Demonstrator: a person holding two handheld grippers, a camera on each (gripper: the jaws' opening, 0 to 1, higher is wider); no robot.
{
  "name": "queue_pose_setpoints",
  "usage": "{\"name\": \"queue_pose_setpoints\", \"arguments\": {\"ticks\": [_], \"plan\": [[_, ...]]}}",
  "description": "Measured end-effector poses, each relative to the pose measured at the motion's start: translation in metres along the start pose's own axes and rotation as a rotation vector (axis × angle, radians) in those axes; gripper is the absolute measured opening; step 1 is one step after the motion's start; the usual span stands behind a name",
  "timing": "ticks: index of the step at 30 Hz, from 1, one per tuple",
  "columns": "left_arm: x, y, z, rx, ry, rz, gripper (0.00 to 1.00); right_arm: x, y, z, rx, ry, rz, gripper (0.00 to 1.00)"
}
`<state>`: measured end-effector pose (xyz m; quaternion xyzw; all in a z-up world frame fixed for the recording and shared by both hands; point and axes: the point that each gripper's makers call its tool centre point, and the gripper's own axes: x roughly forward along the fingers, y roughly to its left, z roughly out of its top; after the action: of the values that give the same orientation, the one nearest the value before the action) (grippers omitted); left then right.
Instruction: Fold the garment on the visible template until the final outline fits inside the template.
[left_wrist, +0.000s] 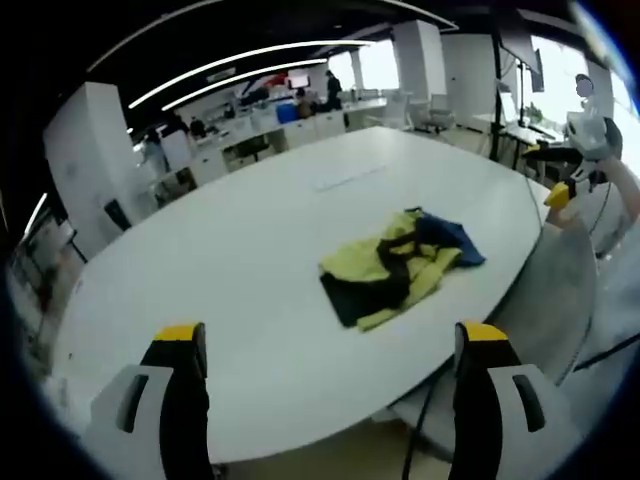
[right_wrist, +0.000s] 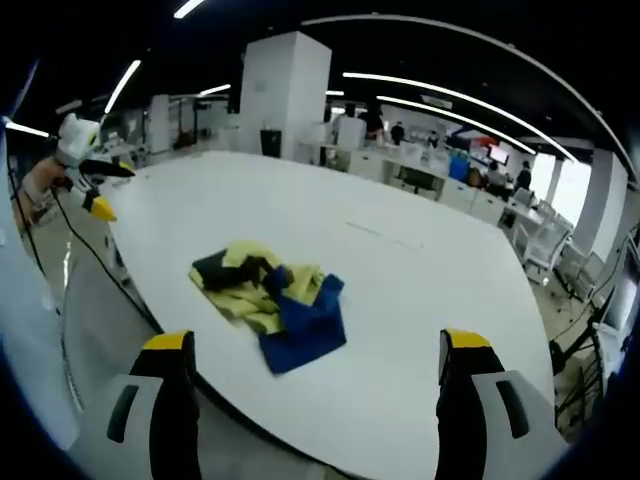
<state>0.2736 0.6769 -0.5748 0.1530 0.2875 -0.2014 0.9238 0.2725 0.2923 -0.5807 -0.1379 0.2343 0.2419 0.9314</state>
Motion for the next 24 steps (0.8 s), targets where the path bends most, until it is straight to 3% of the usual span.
{"name": "queue_pose_setpoints", "arguments": {"ticks": [24], "plan": [[0.0041,-0.0012,-0.0057,-0.007,0.015,-0.016,1.00,-0.0012,0.0000,0.0025,-0.024,0.013,0.003,1.00]]}}
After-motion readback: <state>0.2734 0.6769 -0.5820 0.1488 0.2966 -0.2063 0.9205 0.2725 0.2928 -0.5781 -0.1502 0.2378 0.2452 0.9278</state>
